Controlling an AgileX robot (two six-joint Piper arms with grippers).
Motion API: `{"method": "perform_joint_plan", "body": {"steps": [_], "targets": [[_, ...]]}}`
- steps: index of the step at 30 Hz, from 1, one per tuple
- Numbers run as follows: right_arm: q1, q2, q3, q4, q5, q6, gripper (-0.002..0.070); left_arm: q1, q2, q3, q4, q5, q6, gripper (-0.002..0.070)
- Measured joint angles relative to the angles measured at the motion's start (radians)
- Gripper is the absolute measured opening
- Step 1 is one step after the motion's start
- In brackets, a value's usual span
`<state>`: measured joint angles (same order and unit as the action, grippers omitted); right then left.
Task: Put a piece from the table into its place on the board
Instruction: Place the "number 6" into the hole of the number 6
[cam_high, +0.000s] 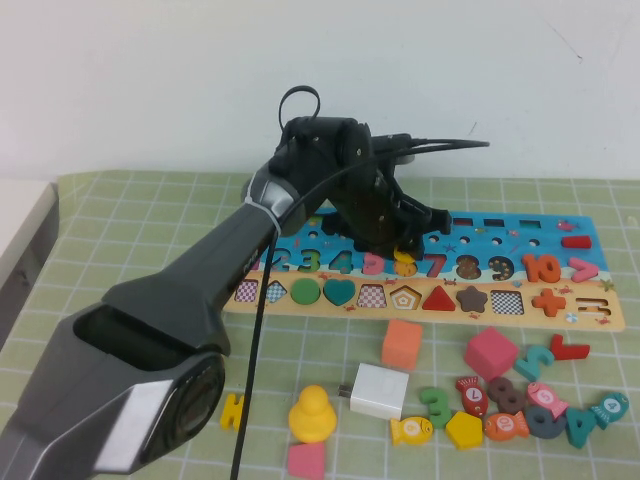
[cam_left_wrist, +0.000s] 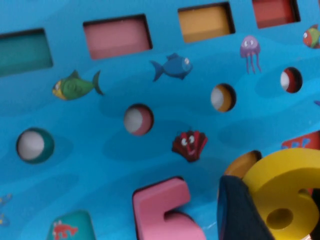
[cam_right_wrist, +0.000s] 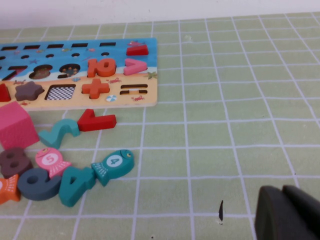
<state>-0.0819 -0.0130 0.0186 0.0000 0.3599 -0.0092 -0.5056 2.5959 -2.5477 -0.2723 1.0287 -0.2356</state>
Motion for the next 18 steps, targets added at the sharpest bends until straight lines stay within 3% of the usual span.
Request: {"method": "perform_joint_plan", "body": {"steps": [18], "targets": [[0.0, 0.0, 0.0, 0.0, 0.0, 0.0, -0.0003, -0.072, 0.0, -0.005, 0.171, -0.007, -0.044, 0.0253]]}}
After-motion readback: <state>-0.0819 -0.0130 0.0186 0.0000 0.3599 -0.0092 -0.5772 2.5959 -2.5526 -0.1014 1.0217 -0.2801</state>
